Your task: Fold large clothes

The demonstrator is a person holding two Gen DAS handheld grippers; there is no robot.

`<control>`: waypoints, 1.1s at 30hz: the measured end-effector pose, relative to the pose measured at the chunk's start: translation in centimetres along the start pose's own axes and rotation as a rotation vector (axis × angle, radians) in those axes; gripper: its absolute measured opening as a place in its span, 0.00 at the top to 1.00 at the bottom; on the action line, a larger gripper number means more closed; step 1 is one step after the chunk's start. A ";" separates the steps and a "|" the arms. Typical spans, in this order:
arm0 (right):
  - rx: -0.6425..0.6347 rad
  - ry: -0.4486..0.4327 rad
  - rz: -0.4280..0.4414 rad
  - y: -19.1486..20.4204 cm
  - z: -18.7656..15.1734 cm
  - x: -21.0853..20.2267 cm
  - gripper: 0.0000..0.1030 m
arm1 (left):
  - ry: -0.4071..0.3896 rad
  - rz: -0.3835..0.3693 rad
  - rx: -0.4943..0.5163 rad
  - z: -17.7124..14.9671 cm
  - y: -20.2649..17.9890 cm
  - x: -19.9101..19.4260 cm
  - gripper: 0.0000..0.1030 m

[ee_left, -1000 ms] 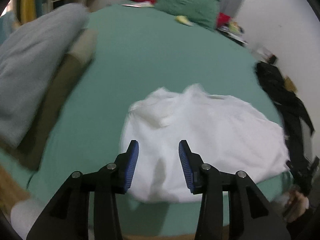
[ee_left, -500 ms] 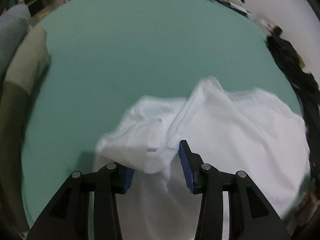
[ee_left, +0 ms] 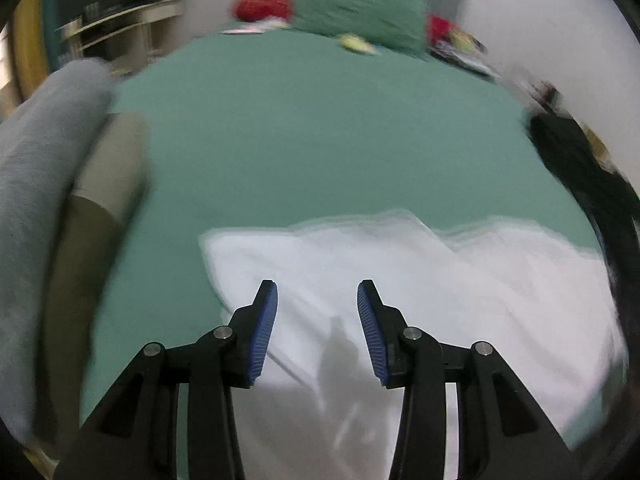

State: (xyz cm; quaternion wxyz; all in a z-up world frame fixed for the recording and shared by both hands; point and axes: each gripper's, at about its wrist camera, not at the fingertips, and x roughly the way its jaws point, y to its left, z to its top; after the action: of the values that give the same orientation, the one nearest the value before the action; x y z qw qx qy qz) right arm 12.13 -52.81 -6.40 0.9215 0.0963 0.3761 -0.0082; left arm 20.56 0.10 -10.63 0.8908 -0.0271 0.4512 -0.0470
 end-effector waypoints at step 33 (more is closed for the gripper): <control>0.125 0.170 0.101 -1.8 -1.2 -0.6 0.06 | 0.025 -0.024 0.051 -8.4 -11.3 -5.3 0.57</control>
State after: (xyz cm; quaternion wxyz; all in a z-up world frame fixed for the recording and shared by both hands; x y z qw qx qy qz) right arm 10.77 -54.39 -7.14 0.8777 0.1726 0.4463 0.0233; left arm 10.01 -10.56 -10.28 0.8848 -0.0090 0.4607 -0.0695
